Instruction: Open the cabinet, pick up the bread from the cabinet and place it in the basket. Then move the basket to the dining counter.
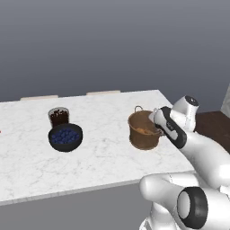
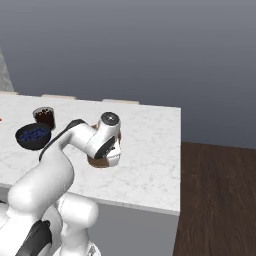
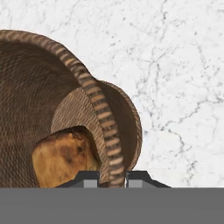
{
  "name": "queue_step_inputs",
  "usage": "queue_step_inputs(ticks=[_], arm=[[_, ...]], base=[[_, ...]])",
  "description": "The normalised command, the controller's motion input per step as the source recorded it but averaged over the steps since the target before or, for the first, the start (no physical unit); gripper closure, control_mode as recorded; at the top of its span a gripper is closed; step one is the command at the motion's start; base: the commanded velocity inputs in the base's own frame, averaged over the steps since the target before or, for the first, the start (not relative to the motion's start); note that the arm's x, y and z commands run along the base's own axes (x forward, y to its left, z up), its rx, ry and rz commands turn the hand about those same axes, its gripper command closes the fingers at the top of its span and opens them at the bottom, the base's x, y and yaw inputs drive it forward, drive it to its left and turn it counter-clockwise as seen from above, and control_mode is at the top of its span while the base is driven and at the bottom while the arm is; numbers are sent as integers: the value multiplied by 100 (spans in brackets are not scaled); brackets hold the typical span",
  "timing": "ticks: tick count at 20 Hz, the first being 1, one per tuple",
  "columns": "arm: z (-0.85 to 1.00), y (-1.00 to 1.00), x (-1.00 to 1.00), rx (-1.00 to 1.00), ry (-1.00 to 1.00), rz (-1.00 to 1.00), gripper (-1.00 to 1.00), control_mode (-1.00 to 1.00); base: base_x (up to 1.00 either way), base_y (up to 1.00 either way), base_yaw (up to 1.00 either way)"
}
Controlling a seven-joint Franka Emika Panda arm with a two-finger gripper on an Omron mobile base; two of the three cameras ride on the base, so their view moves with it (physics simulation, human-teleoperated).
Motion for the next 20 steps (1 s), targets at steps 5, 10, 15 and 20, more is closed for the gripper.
queue_step_inputs(ticks=[5,10,15,20], arm=[[-16,0,37,0,0,1,100,-100],[0,0,12,0,0,0,-100,-100],[0,0,9,0,0,0,-100,-100],[0,0,0,0,0,0,-100,-100]], base=[[0,0,0],[0,0,0],[0,0,0],[0,0,0]])
